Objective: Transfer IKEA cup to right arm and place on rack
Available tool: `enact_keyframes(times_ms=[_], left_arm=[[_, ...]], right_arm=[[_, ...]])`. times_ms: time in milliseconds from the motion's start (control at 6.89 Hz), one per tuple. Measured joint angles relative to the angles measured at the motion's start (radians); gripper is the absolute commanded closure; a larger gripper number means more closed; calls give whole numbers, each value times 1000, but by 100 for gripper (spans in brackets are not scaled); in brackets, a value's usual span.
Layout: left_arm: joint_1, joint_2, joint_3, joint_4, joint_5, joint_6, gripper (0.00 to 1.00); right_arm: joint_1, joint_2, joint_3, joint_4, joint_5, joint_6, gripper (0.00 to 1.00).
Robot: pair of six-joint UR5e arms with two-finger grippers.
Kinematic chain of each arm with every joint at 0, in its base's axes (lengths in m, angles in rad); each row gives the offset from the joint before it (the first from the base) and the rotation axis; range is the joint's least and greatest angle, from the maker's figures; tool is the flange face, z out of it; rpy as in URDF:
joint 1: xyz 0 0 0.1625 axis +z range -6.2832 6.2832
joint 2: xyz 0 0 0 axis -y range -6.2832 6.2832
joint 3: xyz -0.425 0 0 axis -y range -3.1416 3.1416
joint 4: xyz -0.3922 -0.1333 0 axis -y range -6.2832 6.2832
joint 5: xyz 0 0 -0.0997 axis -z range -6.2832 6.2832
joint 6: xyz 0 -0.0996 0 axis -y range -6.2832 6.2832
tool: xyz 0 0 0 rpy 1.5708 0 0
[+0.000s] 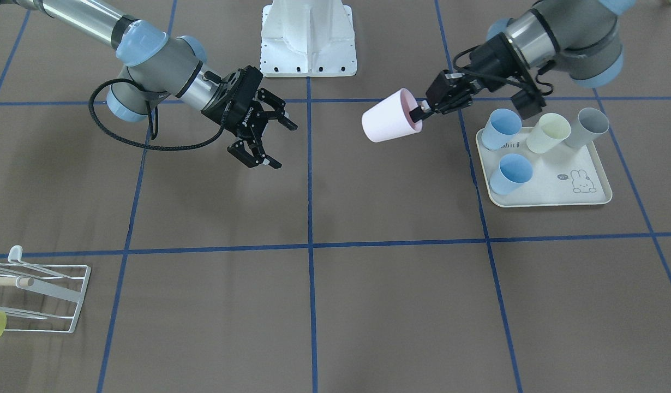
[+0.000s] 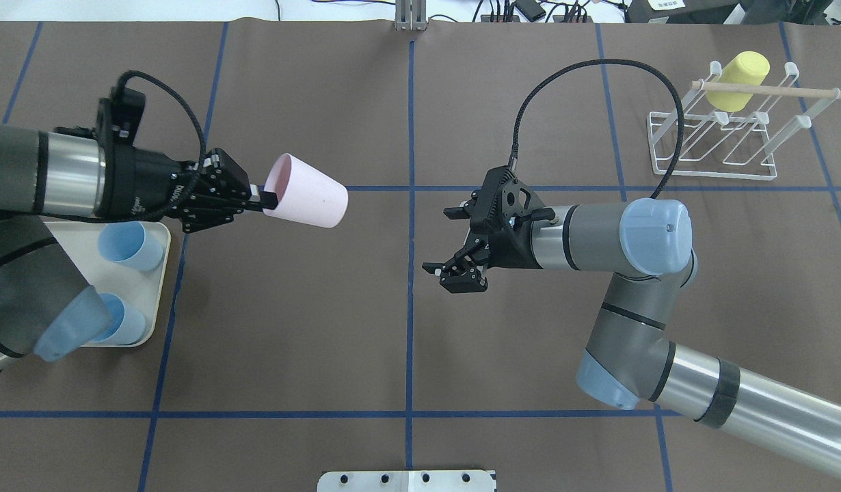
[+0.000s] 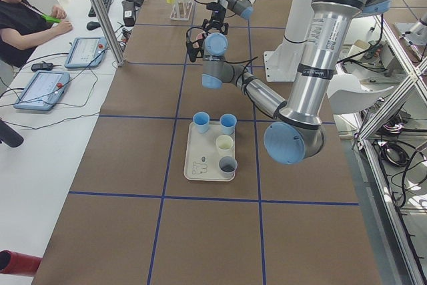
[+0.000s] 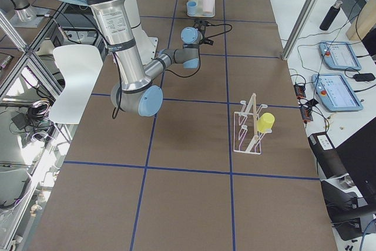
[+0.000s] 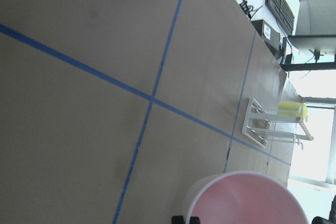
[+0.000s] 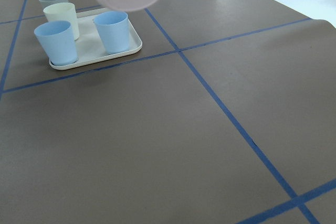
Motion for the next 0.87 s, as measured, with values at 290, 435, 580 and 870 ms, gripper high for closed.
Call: enact_keyframes(times_ms=[290,435,580,870], left_arm=[[88,-67,23,5,50,-17,100],[117,-93,43,7,79,-20,100],[132,-109,60,8,93,-20,100],[142,-117,89,4,99,-12,100]], right_arm=[[-15,13,-2,33,-13,2,1],[-21,27,-2,37,-15,2,1],[-30,34,-1,39,-16,2,1],[-42,37,4,42,-16,-1,1]])
